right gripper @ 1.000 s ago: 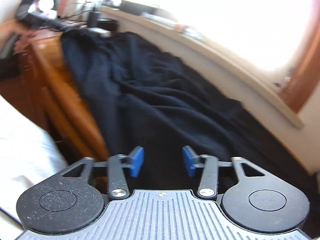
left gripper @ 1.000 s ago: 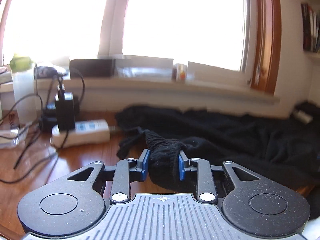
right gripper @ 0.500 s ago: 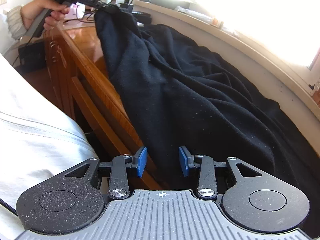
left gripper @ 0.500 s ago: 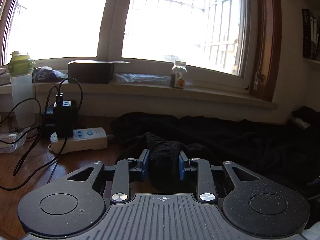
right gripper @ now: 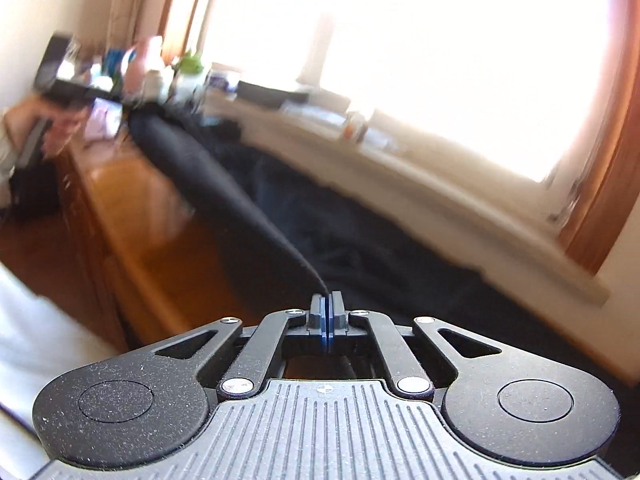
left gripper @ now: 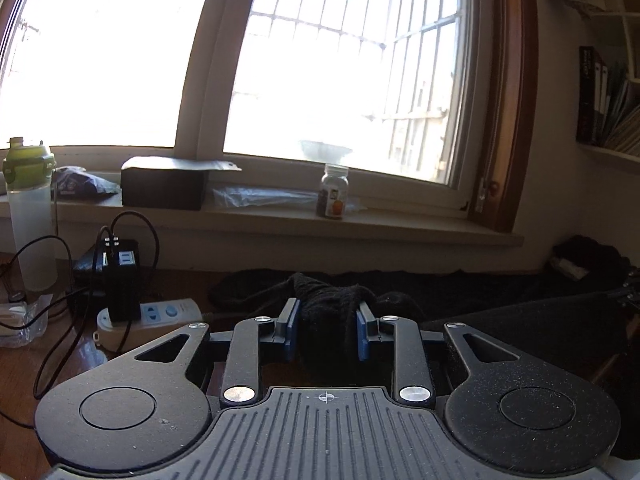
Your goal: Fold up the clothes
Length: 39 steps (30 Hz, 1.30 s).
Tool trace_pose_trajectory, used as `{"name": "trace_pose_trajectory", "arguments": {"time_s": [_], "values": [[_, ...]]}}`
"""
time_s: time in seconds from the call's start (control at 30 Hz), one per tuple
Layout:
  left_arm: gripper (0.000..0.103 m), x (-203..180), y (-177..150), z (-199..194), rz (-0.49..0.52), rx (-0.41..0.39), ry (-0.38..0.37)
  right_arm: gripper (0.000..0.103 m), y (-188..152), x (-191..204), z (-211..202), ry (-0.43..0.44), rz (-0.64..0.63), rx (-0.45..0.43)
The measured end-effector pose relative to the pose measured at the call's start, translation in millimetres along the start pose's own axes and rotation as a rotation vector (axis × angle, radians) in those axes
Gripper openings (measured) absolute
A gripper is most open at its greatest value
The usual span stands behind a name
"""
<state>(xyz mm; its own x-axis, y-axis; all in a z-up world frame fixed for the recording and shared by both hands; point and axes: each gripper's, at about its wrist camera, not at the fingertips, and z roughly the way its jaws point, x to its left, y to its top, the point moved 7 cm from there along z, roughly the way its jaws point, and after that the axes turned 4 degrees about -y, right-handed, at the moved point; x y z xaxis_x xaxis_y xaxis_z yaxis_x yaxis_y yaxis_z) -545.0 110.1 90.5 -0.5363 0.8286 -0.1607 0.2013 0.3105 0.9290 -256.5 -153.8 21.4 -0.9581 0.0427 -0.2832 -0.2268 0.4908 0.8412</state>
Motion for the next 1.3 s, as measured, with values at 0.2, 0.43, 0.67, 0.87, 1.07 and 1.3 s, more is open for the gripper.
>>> {"name": "trace_pose_trajectory", "arguments": {"time_s": [0.2,0.43,0.67,0.87,1.07,1.3], "values": [[0.032,4.9,-23.9,65.1,0.009,0.145,0.01,0.002,-0.1,-17.1,70.9,-0.022,-0.075,0.12],[0.046,24.5,-22.8,83.0,-0.082,0.144,0.032,0.022,-30.2,-41.8,135.1,-0.057,0.0,0.214],[0.057,27.4,-31.3,45.2,-0.105,0.084,0.009,0.027,-31.6,-31.7,90.0,-0.062,0.016,0.12],[0.04,30.2,-29.4,75.5,-0.124,0.109,-0.002,0.031,-19.9,13.2,95.4,0.042,-0.097,0.082],[0.038,37.8,-13.9,124.6,-0.11,0.144,0.039,0.044,2.2,57.0,132.6,0.157,-0.181,0.083],[0.043,49.5,-7.9,116.9,-0.154,0.118,0.044,0.031,26.1,39.2,182.7,0.161,-0.022,0.115]]}}
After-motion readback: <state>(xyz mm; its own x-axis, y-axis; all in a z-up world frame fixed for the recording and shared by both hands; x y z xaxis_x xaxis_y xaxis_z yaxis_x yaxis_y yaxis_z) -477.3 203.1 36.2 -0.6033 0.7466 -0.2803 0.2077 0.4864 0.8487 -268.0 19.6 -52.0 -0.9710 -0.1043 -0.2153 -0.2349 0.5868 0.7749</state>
